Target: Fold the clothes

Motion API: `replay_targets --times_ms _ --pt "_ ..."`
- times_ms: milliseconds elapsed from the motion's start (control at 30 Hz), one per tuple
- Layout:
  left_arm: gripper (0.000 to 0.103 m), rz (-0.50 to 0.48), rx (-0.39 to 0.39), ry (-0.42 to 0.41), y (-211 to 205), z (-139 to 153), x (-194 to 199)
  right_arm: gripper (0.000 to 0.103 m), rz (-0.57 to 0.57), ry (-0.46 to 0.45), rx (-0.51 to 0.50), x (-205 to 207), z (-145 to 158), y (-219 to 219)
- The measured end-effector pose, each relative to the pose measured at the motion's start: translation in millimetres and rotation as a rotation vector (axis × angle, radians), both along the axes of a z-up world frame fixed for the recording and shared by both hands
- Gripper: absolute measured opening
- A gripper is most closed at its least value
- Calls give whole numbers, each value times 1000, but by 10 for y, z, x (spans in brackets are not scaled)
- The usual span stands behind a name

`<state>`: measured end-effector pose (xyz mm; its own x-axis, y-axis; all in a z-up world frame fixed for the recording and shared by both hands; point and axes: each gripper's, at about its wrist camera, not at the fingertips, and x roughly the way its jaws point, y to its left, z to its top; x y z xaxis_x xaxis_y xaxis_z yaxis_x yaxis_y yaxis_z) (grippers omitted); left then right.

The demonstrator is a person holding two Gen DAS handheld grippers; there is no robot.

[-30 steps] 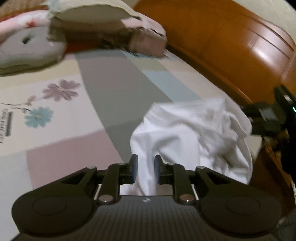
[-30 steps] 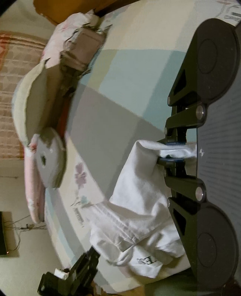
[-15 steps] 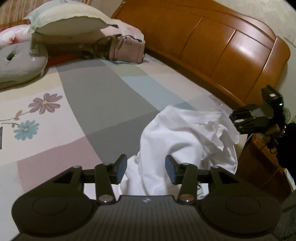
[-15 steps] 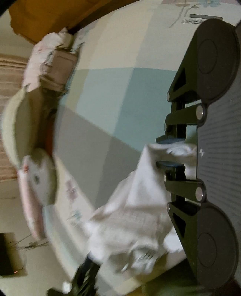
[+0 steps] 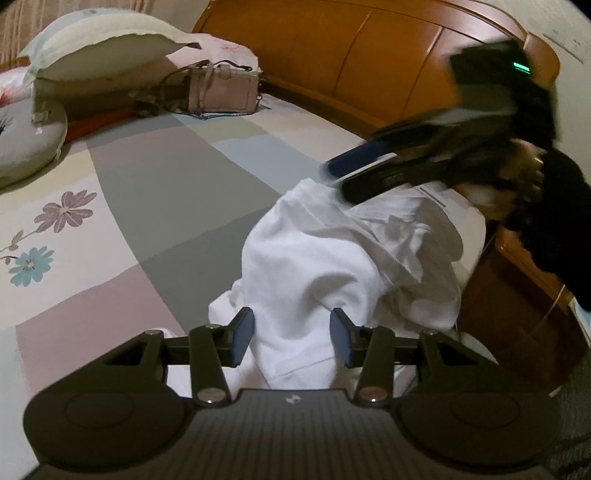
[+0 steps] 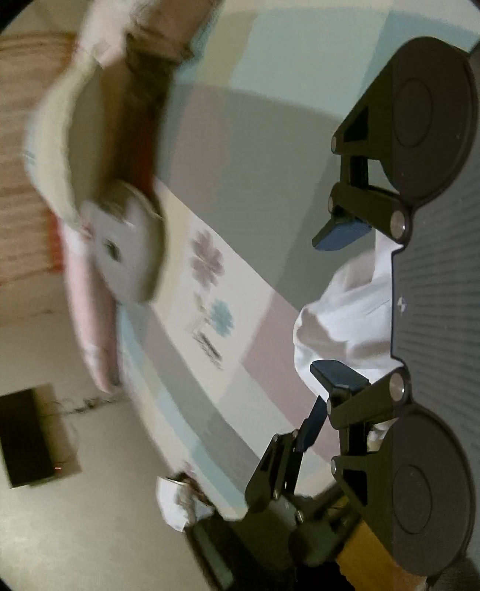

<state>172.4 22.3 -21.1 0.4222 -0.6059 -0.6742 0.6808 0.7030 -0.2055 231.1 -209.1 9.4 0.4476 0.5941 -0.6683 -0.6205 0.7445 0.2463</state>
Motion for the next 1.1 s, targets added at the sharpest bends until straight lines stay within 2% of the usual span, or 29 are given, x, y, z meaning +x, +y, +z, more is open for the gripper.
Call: replay_targets --times_ms 67,100,167,200,233,400,533,700,800,833,867,900,933,967,1033,1100 --pt "45 -2 8 -9 38 25 -64 67 26 42 -13 72 -79 142" --pt "46 -5 12 -14 68 37 -99 59 42 47 -21 31 -83 192" --pt "46 -7 27 -28 110 48 -147 40 70 48 -40 -70 -81 274" --pt "47 -4 32 -34 126 56 -159 18 76 35 -55 -155 -59 280" --pt "47 0 36 -40 141 65 -167 13 82 21 -71 -241 -37 285" --pt "52 8 28 -81 167 185 -211 11 146 -43 -113 -643 115 297" --pt "59 -58 24 -143 82 344 -306 10 210 -91 -132 -954 253 300" --pt "62 -166 104 -241 -85 437 -506 10 288 -150 -157 -1330 415 306" --pt "61 -221 142 -267 -155 427 -600 11 302 -155 -171 -1409 410 314" --pt "54 -236 152 -274 -183 419 -615 11 297 -157 -174 -1416 407 315" --pt "37 -251 162 -281 -214 408 -626 11 291 -159 -176 -1418 402 316" --pt "27 -266 168 -281 -236 398 -633 13 282 -161 -173 -1418 400 310" --pt "12 -265 173 -275 -248 391 -637 15 269 -166 -170 -1425 404 294" --pt "8 -251 179 -275 -255 387 -626 19 254 -172 -170 -1429 404 279" --pt "6 -220 186 -279 -257 386 -595 34 218 -193 -177 -1445 410 209" --pt "6 -189 187 -279 -236 392 -560 44 174 -211 -178 -1482 424 71"
